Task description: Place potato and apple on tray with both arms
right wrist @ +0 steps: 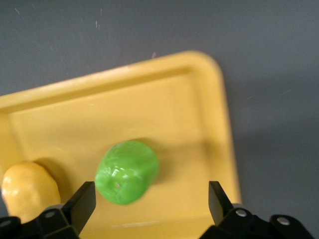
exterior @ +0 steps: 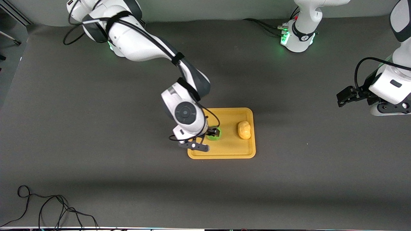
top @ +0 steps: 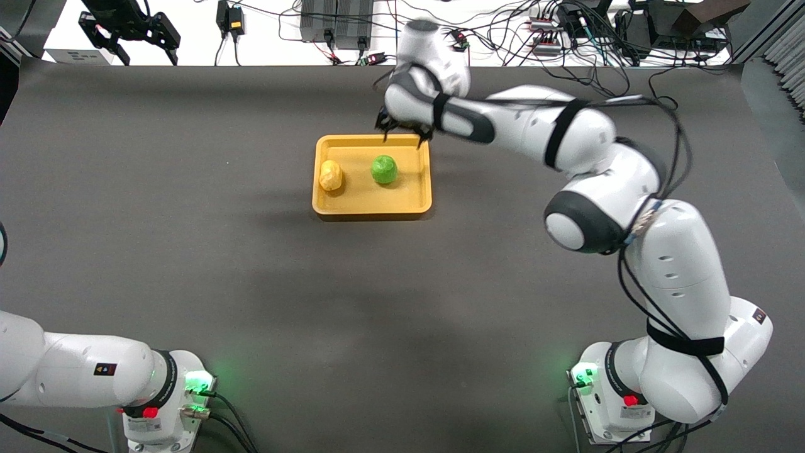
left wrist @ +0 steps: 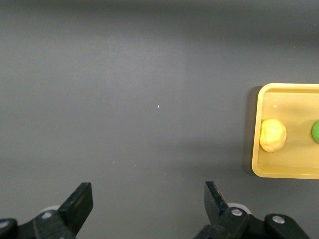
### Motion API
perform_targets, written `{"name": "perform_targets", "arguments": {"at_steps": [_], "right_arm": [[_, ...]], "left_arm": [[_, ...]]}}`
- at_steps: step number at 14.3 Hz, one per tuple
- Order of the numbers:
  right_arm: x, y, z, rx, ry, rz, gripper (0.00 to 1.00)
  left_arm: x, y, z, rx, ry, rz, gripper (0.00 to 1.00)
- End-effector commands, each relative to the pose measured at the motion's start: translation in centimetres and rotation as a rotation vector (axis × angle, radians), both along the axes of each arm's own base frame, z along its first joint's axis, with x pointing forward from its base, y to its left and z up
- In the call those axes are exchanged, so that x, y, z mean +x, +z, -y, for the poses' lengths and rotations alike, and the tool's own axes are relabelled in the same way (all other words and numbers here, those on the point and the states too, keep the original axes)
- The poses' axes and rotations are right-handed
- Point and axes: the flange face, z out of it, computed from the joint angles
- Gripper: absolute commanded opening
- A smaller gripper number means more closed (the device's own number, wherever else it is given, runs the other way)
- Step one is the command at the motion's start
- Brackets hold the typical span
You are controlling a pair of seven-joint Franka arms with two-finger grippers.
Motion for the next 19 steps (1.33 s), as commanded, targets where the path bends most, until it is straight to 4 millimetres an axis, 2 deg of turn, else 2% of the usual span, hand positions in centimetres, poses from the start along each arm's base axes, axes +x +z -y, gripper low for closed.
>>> {"name": "perform_targets", "arguments": {"at_steps": [1,2,4,6,7,9,10,13,14,19], "right_arm": [[1.6,8.0,8.0,0.013,0.092,-0.049,1.0],[2.5,10.7,11.3,0.018,0.07,-0.032,1.0],[2.2,14.2,15.7,-0.03,0.159,0.017,1.0],[2.6,17.7,22.1,-0.062,0.202,0.032,1.0],[2.3,20.1,24.5,-0.07,0.203,0.042,1.0],[1.5,24.5,28.5,-0.079,0.194,0.072,1.0],[1.2,26.0,29.5,-0.088,0.201,0.091,1.0],[1.4,26.3,34.0,-0.099,0.272,0.072,1.0],[1.6,26.0,34.6,-0.103,0.268,0.066,1.0],[1.6,25.1,35.1,-0.101,0.256,0.045,1.0]], "left_arm": [[0.1,0.5,-2.5,-0.006,-0.03,-0.013,1.0],[0.0,0.5,-2.7,-0.006,-0.033,-0.016,1.0],[-0.3,0.7,-3.0,-0.005,-0.028,-0.031,1.0],[-0.6,1.0,-2.9,-0.005,-0.029,-0.037,1.0],[-0.7,1.1,-2.9,-0.005,-0.031,-0.042,1.0],[-0.7,1.0,-2.8,-0.003,-0.034,-0.044,1.0],[-0.7,1.1,-2.7,-0.005,-0.035,-0.044,1.0],[-1.0,1.1,-2.5,-0.003,-0.046,-0.055,1.0],[-1.0,1.1,-2.3,-0.003,-0.049,-0.056,1.0],[-1.4,2.0,-2.6,-0.001,-0.044,-0.03,1.0]]}}
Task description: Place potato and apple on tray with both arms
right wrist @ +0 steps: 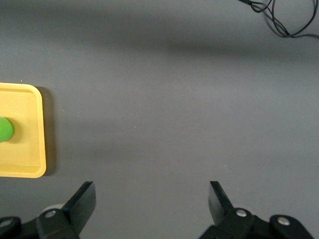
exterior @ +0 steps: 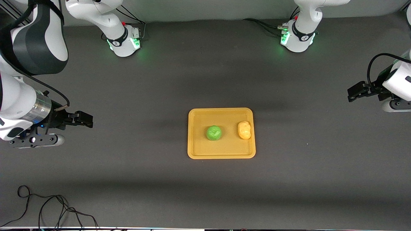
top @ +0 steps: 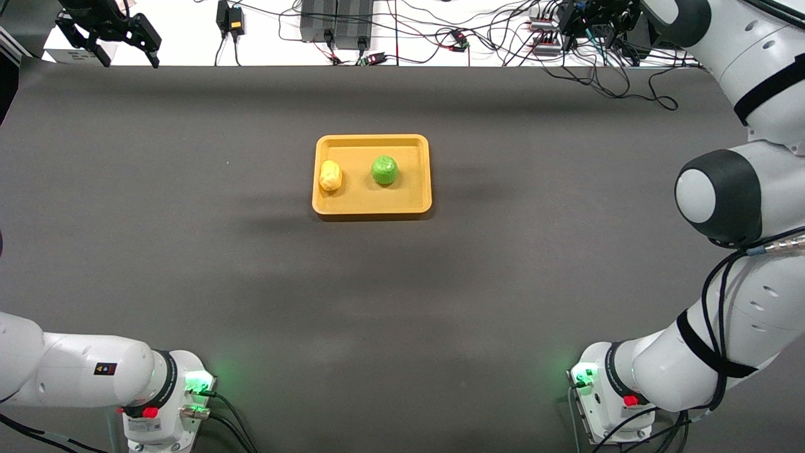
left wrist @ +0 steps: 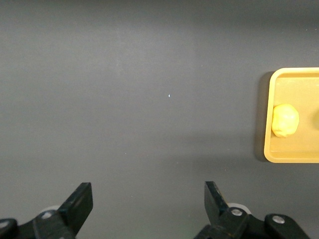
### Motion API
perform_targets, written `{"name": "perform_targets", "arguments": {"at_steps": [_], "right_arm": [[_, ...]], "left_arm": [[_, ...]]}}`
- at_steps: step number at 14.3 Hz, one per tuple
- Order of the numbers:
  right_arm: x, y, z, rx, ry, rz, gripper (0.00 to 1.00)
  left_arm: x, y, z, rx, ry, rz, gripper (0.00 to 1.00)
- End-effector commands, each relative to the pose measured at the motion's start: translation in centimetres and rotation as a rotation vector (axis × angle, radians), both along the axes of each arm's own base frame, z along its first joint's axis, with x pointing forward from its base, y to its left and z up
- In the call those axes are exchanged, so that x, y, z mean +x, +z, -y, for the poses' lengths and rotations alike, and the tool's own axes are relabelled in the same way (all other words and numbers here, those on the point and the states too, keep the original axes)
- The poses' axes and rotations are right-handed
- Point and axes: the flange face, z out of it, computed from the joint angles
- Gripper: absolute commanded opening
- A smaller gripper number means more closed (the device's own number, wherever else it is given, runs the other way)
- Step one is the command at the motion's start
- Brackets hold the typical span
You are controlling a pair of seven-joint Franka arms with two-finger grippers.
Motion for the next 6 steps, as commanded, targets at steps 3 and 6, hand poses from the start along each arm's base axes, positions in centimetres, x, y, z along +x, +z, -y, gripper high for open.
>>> {"name": "perform_targets", "arguments": {"at_steps": [3,6], "right_arm": [[0.2,-0.3,3.1,0.036,-0.028,-0.01,1.0],[-0.4,0.1,4.7,0.057,-0.013,-0.041,1.0]], "left_arm": [[-0.5,0.7,-0.2,-0.005,-0.013,0.002,1.0],[-0.6,0.6,-0.1,-0.005,-0.015,0.0,1.0]]}}
